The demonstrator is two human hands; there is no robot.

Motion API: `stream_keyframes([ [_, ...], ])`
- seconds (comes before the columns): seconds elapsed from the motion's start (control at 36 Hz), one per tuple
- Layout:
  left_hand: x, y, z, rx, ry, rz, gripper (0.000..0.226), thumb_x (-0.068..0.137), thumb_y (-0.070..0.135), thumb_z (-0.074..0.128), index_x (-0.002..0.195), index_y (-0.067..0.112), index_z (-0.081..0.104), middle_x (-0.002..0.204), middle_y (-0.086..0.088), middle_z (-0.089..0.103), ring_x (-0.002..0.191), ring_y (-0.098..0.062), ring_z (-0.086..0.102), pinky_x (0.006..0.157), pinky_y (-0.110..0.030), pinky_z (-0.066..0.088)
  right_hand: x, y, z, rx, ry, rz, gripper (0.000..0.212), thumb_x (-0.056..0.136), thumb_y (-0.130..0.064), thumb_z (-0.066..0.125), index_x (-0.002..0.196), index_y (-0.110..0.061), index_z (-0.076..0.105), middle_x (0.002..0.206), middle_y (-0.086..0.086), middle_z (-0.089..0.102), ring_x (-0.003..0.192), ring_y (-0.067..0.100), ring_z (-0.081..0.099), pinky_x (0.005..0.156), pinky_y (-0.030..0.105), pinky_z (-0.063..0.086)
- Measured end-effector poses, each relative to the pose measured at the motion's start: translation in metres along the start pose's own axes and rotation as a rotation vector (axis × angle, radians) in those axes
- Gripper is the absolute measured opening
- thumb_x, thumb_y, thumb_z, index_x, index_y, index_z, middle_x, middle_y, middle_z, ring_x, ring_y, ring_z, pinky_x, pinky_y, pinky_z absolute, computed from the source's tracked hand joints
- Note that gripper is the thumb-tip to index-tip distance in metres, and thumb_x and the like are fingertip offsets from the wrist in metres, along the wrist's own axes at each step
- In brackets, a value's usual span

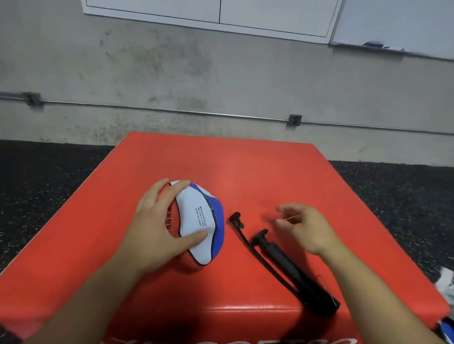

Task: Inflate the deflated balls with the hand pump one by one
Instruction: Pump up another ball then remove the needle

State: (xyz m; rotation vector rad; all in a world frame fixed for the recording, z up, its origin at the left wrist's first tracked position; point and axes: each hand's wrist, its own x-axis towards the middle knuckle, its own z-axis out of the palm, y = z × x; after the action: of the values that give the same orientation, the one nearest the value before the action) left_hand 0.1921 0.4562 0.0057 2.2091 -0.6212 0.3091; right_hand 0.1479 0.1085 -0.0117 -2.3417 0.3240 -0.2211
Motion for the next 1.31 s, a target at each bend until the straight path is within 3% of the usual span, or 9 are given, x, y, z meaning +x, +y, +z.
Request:
stream_keyframes([
  [0.14,0.005,0.003,0.004,-0.006,-0.003,-0.010,0.101,0.060,0.070,0.077,0.152,0.051,0.039,0.165,0.016,0.025,0.151,-0.006,0.025,0.119,-0.029,0.023,0.008,-0.013,0.040,0.052,-0.090,-0.054,0.038,0.093,-0.024,0.079,0.129,-0.027,0.067,0.104,-0.003,0.069,0.092,0.015,0.066,0.092,0.030,0.052],
  [0.28,0.004,0.000,0.006,0.010,-0.009,0.025,0.102,0.064,0.073,0.074,0.155,0.046,0.038,0.169,0.023,0.019,0.158,-0.003,0.013,0.130,-0.041,0.015,0.022,-0.039,0.079,-0.040,-0.137,-0.067,0.050,0.092,-0.034,0.078,0.138,-0.031,0.060,0.114,-0.003,0.072,0.105,0.018,0.069,0.099,0.032,0.051],
  [0.36,0.001,0.001,0.005,0.010,0.000,0.049,0.100,0.066,0.074,0.073,0.154,0.048,0.035,0.167,0.028,0.017,0.156,0.007,0.008,0.131,-0.036,0.010,0.029,-0.046,0.095,-0.125,-0.137,-0.074,0.043,0.090,-0.036,0.077,0.130,-0.033,0.065,0.113,-0.005,0.075,0.108,0.019,0.069,0.098,0.033,0.052],
  [0.47,0.001,0.003,0.003,0.015,0.007,0.070,0.097,0.069,0.072,0.074,0.154,0.051,0.033,0.159,0.046,0.012,0.155,0.008,0.009,0.129,-0.033,0.009,0.032,-0.048,0.102,-0.171,-0.061,-0.096,0.015,0.089,-0.026,0.076,0.102,-0.031,0.073,0.099,-0.009,0.078,0.097,0.018,0.072,0.089,0.032,0.055],
  [0.61,0.000,0.004,0.006,-0.004,-0.005,0.014,0.092,0.069,0.076,0.069,0.152,0.060,0.033,0.168,0.031,0.012,0.159,-0.005,0.006,0.128,-0.037,0.011,0.028,-0.066,0.077,0.176,0.266,-0.238,0.021,0.091,-0.012,0.076,0.105,-0.028,0.075,0.097,-0.012,0.077,0.088,0.011,0.069,0.085,0.027,0.052],
  [0.72,0.002,0.010,0.011,-0.004,0.032,0.087,0.075,0.076,0.072,0.064,0.146,0.063,0.037,0.159,0.041,0.007,0.150,0.017,-0.006,0.128,-0.039,0.007,0.005,-0.095,0.042,0.479,0.215,-0.436,0.033,0.091,-0.002,0.076,0.104,-0.032,0.069,0.095,-0.006,0.077,0.078,0.006,0.059,0.081,0.020,0.050],
  [0.89,0.007,0.016,0.019,0.025,0.035,0.003,0.075,0.076,0.074,0.059,0.145,0.064,0.032,0.163,0.033,0.015,0.161,-0.019,0.003,0.123,-0.067,0.017,-0.017,-0.097,0.029,0.342,0.054,-0.560,0.026,0.092,-0.005,0.076,0.105,-0.028,0.072,0.097,-0.009,0.076,0.084,0.021,0.067,0.089,0.042,0.056],
  [1.03,0.007,0.022,0.021,0.067,0.023,0.004,0.079,0.074,0.080,0.056,0.146,0.060,0.032,0.167,0.028,0.020,0.161,-0.020,0.004,0.120,-0.072,0.018,-0.018,-0.092,0.028,0.230,0.042,-0.598,0.020,0.093,-0.011,0.075,0.105,-0.027,0.072,0.081,-0.008,0.067,0.078,0.021,0.063,0.083,0.049,0.055],
  [1.31,0.007,0.021,0.022,0.062,0.025,0.010,0.077,0.075,0.079,0.057,0.145,0.062,0.031,0.163,0.033,0.017,0.161,-0.018,0.003,0.122,-0.069,0.018,-0.019,-0.095,0.025,0.207,0.018,-0.590,0.018,0.094,-0.016,0.073,0.103,-0.031,0.069,0.082,0.000,0.070,0.082,0.025,0.066,0.083,0.048,0.054],
])
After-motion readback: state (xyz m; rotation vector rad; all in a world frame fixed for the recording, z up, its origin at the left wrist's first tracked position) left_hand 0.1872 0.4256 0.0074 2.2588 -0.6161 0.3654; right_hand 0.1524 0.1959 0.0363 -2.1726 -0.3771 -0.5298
